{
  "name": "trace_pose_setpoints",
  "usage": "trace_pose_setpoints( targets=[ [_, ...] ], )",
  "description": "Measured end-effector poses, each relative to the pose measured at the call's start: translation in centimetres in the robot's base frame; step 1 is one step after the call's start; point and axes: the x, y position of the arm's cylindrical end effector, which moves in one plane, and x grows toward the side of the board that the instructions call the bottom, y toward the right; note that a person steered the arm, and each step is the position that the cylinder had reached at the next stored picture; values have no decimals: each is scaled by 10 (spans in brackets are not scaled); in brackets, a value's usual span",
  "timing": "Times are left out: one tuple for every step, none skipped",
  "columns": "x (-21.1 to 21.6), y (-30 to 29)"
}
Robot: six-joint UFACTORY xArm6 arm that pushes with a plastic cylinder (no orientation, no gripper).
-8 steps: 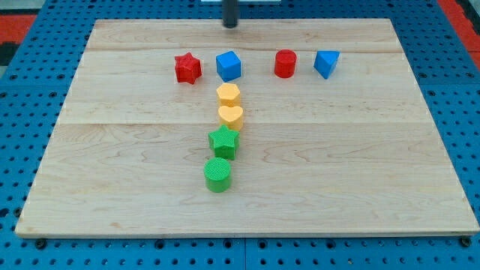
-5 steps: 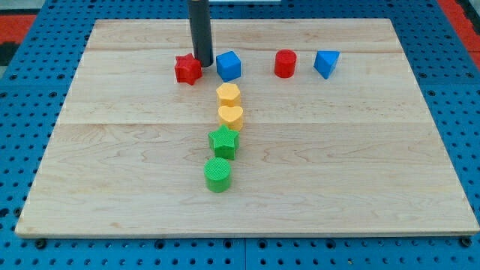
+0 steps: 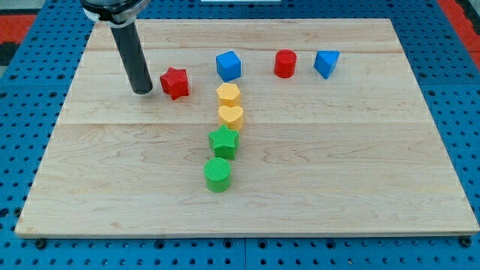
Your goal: Slide the red star towards the center right
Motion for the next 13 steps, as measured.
trace_pose_setpoints(
  targets=[
    [-5,40],
    [-11,27],
    [-23,9],
    [-37,53],
    [-37,104],
    [-32,152],
    [-30,159],
    [-14,194],
    [-10,209],
    [22,237],
    [68,222],
    [125,230],
    [112,267]
  ],
)
